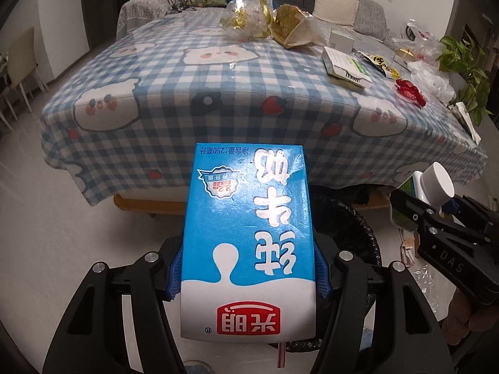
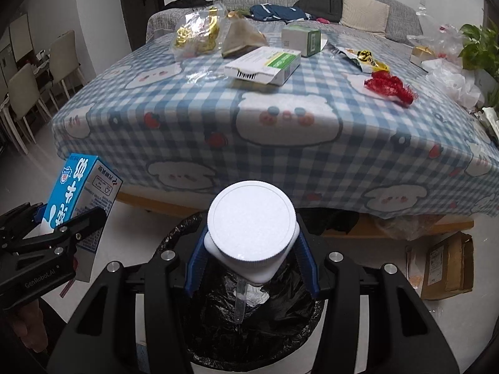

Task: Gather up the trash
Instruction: 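Carry the milk carton and pill bottle with both tools over the trash bin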

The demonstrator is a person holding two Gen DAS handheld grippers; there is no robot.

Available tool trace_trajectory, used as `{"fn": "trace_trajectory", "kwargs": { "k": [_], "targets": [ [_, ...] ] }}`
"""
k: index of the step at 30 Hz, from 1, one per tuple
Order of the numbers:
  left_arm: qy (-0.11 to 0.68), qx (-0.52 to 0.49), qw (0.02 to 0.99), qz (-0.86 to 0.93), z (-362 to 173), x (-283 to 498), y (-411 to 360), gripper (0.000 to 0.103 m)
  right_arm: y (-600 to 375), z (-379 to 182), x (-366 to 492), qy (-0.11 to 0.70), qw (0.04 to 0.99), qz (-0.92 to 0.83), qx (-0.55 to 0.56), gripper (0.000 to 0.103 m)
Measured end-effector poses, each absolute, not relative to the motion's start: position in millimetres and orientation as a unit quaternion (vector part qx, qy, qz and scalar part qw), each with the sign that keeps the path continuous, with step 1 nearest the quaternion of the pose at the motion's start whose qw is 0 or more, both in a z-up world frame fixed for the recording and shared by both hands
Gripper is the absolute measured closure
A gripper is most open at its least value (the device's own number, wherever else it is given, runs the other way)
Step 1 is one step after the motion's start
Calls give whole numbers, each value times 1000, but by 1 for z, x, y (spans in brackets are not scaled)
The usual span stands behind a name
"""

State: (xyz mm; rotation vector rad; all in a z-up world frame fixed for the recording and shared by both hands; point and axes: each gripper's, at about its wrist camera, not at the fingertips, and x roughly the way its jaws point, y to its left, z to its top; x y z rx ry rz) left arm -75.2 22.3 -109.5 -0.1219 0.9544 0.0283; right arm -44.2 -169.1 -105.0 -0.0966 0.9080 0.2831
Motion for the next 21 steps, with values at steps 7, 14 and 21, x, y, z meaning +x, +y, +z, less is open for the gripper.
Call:
{"fn": "trace_trajectory", "kwargs": {
  "k": [7, 14, 21],
  "targets": [
    [472, -60, 879, 29, -133, -80, 34, 41, -159, -135, -49, 453, 878, 143, -58, 55],
    [479, -65, 874, 42, -153, -81, 42, 41, -153, -157, -48, 466, 870, 145, -63, 55],
    [474, -71, 876, 45, -166, -82, 44, 41, -146, -173, -45, 478, 864, 145, -63, 55]
  ]
}}
